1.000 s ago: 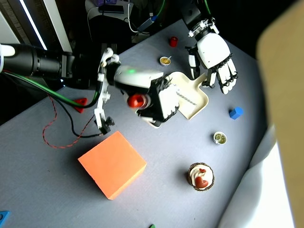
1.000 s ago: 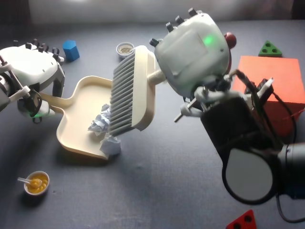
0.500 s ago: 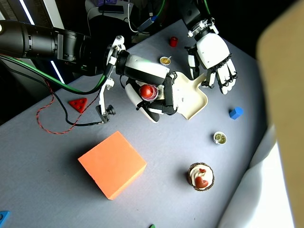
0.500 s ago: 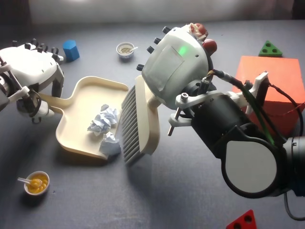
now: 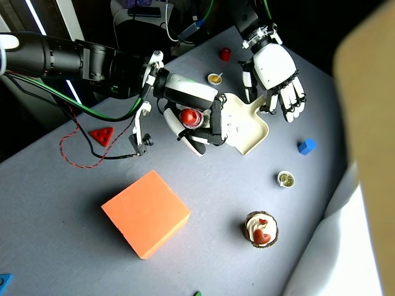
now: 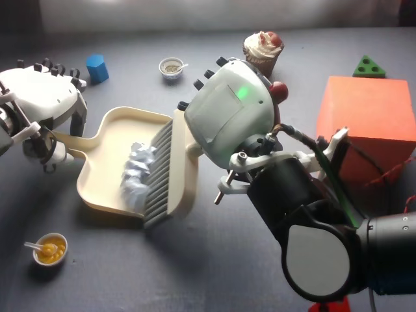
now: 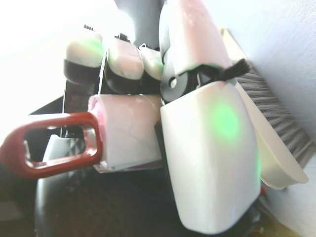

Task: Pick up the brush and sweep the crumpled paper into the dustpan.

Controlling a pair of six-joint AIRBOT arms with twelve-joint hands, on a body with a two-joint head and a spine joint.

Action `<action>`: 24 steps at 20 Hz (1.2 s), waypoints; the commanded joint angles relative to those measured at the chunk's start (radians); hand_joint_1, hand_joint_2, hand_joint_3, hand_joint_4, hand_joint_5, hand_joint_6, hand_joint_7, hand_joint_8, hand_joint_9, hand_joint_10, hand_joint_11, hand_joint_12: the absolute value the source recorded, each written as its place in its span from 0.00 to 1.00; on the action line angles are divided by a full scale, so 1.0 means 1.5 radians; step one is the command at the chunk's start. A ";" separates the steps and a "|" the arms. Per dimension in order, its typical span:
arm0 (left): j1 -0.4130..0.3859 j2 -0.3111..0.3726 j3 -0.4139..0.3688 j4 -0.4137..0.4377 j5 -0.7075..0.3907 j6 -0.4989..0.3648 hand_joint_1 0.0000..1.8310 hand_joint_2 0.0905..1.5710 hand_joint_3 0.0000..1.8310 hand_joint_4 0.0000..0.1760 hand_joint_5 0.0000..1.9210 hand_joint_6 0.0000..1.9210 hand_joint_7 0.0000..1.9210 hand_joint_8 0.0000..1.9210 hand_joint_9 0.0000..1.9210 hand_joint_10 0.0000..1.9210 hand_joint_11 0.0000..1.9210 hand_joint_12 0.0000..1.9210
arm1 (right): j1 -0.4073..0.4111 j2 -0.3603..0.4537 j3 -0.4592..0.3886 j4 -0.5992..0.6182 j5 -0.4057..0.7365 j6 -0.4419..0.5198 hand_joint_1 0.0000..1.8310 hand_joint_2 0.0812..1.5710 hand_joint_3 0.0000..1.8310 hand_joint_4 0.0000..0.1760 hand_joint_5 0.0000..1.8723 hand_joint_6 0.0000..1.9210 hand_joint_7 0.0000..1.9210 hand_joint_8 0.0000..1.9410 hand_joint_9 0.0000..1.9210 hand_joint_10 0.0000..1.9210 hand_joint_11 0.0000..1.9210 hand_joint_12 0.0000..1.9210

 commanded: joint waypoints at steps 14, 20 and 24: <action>-0.002 0.011 -0.002 0.016 -0.072 0.004 0.63 0.69 0.00 0.00 0.52 0.49 0.13 0.00 0.10 0.00 0.03 0.30 | 0.026 0.048 -0.029 -0.108 -0.061 -0.033 0.79 0.72 0.00 1.00 0.59 1.00 0.63 1.00 0.67 1.00 0.48 0.98; -0.005 0.011 -0.003 0.016 -0.072 0.006 0.61 0.69 0.00 0.00 0.52 0.50 0.15 0.00 0.11 0.00 0.02 0.27 | 0.035 0.048 -0.026 -0.088 -0.028 -0.138 0.79 0.71 0.00 1.00 0.58 1.00 0.61 1.00 0.64 1.00 0.65 1.00; -0.007 0.012 -0.003 0.016 -0.072 0.008 0.61 0.69 0.00 0.00 0.52 0.49 0.14 0.00 0.11 0.00 0.02 0.24 | 0.026 0.025 -0.013 -0.065 -0.025 -0.137 0.79 0.72 0.00 1.00 0.57 1.00 0.61 1.00 0.64 1.00 0.62 1.00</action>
